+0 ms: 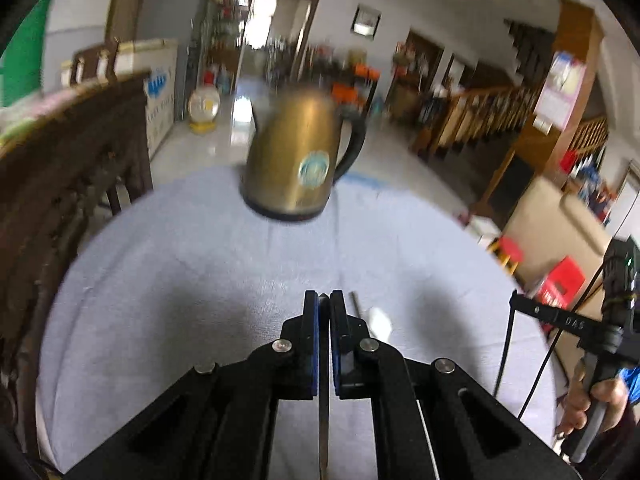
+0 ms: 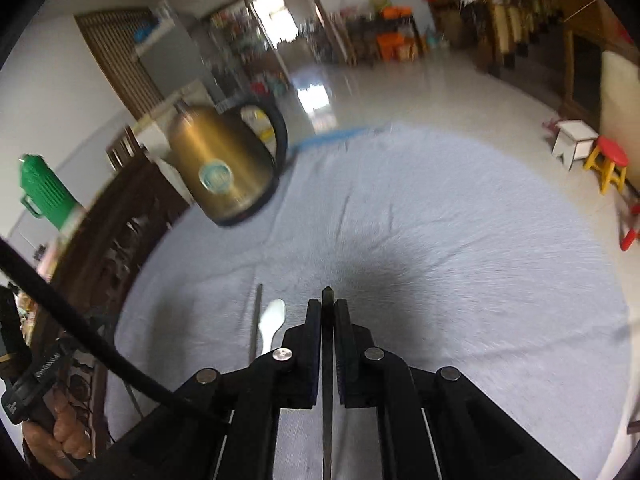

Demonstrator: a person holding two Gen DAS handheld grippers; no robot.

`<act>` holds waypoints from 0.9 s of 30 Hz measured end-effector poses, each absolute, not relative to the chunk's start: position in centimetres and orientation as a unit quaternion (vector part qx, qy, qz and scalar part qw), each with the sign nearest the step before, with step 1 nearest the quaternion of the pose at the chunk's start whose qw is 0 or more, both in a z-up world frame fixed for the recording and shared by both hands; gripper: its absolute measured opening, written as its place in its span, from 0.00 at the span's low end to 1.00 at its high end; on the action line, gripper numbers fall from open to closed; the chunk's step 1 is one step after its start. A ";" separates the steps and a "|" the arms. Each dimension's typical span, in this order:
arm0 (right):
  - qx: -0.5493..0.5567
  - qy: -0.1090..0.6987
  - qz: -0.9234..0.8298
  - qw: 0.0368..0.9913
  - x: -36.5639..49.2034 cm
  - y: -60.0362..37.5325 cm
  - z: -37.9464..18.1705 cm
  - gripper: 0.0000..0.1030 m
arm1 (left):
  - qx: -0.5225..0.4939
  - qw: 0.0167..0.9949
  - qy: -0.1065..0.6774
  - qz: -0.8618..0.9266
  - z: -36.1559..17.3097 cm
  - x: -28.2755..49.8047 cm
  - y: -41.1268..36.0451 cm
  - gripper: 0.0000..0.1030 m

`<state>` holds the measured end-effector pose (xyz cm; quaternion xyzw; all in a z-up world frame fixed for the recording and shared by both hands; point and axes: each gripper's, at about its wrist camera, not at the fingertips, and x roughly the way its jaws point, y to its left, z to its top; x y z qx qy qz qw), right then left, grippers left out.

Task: Organize utensils
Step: 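Lift both held chopsticks up toward the grey holder cup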

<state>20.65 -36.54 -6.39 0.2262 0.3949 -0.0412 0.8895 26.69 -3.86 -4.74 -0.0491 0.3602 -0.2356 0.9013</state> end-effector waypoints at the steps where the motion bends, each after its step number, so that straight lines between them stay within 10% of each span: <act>1: 0.223 0.379 -0.045 0.897 19.1 -36.4 -5.4 0.07 | -0.057 0.907 0.345 -0.235 -3.8 24.9 -3.1 0.05; 27: 0.161 0.132 -0.018 0.978 -1.6 -27.2 9.7 0.07 | -0.117 0.953 0.131 -0.247 8.6 7.4 2.1 0.05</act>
